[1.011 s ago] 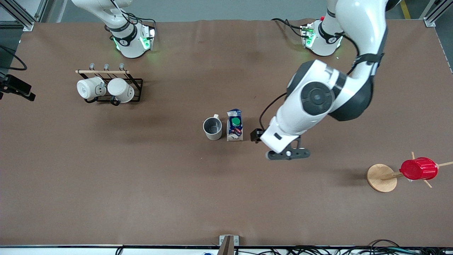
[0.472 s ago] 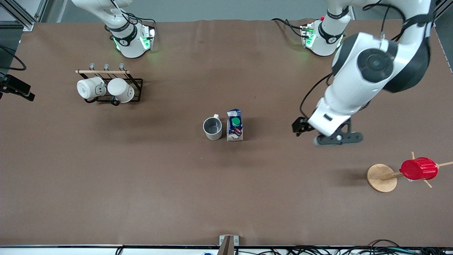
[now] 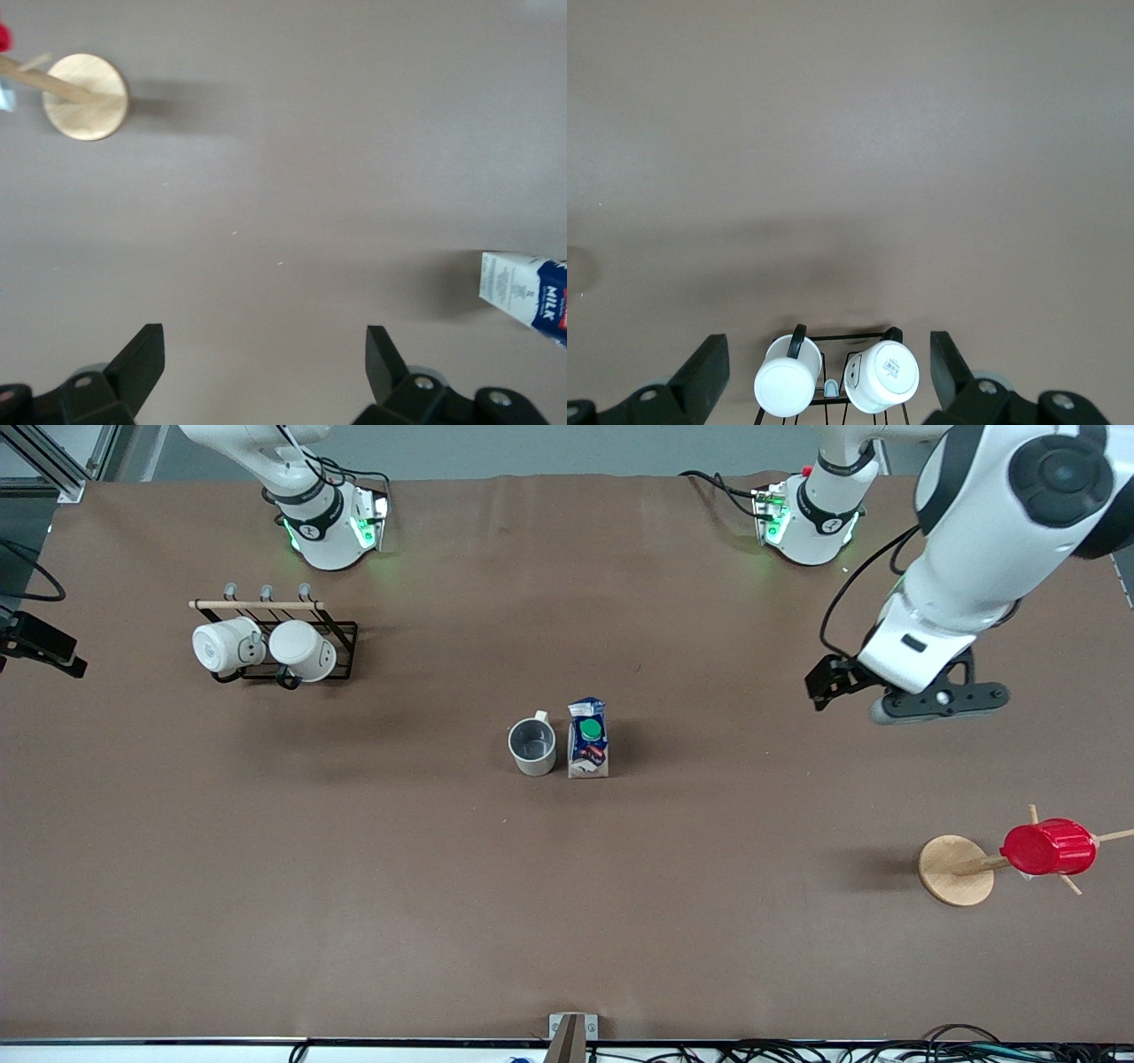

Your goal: Place cup and milk on table

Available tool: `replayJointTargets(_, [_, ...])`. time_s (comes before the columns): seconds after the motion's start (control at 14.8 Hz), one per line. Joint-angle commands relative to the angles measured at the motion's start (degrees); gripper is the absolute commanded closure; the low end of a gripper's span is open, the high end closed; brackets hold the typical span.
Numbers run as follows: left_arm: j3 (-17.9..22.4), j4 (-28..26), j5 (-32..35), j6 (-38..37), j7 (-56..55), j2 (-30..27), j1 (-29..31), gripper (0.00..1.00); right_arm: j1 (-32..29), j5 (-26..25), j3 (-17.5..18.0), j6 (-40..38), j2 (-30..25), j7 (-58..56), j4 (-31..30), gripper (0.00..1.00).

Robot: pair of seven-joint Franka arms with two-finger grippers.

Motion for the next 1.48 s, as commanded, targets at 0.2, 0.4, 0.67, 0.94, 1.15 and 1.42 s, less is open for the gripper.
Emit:
replayJointTargets(0.2, [-0.1, 0.1, -4.4, -7.3, 11.5, -5.3, 6.3, 0.0, -0.9, 1.0, 0.3, -0.5, 0.3, -0.6, 0.8, 0.0])
replayJointTargets(0.4, [-0.5, 3.3, -4.5, -7.3, 13.3, -4.4, 7.4, 0.0, -0.9, 1.0, 0.3, -0.5, 0.3, -0.6, 0.8, 0.0])
replayJointTargets(0.67, [0.4, 11.5, -4.4, -13.1, 12.9, 0.0, 4.7, 0.0, -0.9, 1.0, 0.3, -0.5, 0.2, -0.6, 0.8, 0.0])
replayJointTargets(0.94, [7.0, 10.8, -4.1, -13.2, 12.2, -0.7, -1.4, 0.0, -0.9, 1.0, 0.3, -0.5, 0.3, -0.6, 0.8, 0.0])
replayJointTargets(1.15, [7.9, 8.9, -4.1, -12.2, 12.2, -2.1, -1.7, 0.0, -0.9, 1.1, 0.3, -0.5, 0.3, -0.5, 0.8, 0.0])
replayJointTargets(1.42, [7.7, 7.4, -3.9, -10.9, 12.0, -2.9, -1.3, 0.0, -0.9, 1.1, 0.3, -0.5, 0.3, -0.5, 0.8, 0.0])
